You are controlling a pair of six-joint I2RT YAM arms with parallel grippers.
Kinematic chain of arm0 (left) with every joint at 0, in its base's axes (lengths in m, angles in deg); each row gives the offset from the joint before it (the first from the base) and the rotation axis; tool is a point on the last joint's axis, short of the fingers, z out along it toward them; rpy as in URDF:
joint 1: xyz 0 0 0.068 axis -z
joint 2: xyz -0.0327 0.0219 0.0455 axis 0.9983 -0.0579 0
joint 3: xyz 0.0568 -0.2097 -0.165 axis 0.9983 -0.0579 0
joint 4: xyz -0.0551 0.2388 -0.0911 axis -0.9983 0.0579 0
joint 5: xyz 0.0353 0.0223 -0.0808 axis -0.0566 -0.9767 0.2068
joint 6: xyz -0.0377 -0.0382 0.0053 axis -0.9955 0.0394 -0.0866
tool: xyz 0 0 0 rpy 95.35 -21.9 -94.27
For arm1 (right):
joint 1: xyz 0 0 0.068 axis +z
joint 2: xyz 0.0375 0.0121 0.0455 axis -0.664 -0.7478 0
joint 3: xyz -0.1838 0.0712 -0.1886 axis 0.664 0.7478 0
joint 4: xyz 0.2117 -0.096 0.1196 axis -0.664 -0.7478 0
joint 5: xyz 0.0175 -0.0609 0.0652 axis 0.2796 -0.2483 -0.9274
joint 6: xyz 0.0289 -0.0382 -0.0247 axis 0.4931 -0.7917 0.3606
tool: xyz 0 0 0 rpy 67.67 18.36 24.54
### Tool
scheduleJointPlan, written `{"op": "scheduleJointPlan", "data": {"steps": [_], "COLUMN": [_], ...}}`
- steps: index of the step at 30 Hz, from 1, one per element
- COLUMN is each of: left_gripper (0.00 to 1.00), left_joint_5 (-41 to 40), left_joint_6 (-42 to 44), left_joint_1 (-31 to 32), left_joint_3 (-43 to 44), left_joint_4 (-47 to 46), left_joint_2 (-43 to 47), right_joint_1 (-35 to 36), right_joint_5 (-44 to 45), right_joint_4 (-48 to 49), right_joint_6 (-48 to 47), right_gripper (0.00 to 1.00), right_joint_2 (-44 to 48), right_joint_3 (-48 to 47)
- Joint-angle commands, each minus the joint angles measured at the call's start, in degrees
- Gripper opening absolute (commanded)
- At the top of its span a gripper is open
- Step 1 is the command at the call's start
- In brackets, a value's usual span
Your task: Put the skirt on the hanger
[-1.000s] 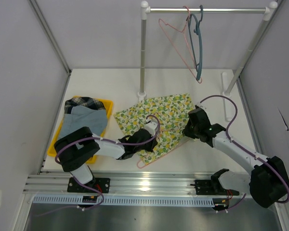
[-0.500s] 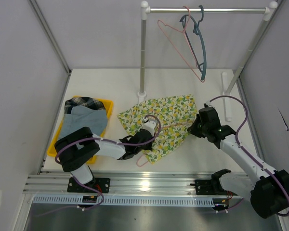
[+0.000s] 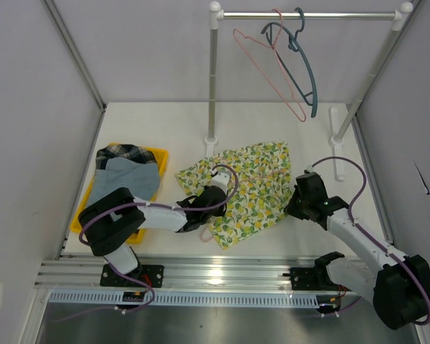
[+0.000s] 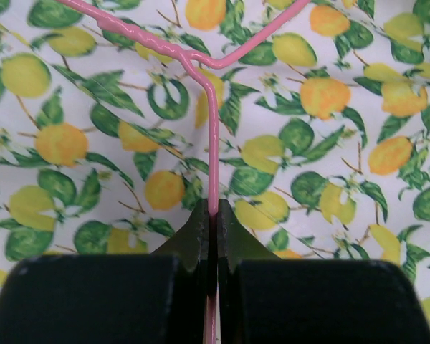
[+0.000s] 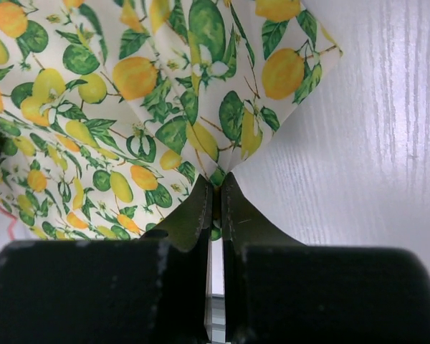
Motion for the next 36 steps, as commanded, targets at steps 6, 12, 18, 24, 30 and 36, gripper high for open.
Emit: {"op": "scheduleJointPlan", "data": {"steps": [6,12,18,24,30,36], "left_gripper": [0.00,0.00,0.00,0.00,0.00,0.00], "left_joint_5": [-0.9,0.4,6.9,7.4,8.6,12.2], "left_joint_6": [1.8,3.3,5.2,5.8,7.7,6.6], "left_joint_1": [-3.7,-5.5,-5.3,-5.6,-6.0,-9.4], "left_joint_3": [1.2,2.5,6.2,8.6,11.4,11.3], "left_joint_4": [-2.0,-2.4,-5.4,-5.4,-5.1,-6.2], "left_joint_2": [3.6,4.8,2.5,-1.1,-3.5,-2.8], "right_joint_1": [-3.5,-3.6,-2.1,-2.1,-0.9,-2.6], "right_joint_5": [-0.1,-1.5,-2.8,-3.0,-1.6,-2.7], "right_joint_4": [1.4,3.5,6.1,6.6,6.0,6.6], "right_joint_6": [-2.6,-2.6,-1.3,-1.1,-0.7,-0.6], "right_gripper": [0.07,0.14,0.22,0.21,0.22,0.36], "right_joint_2": [-0.4,-1.7,-3.4,-2.8,-2.9,-1.6], "right_joint_3": [3.0,4.0,5.6,6.3,6.7,7.7]}}
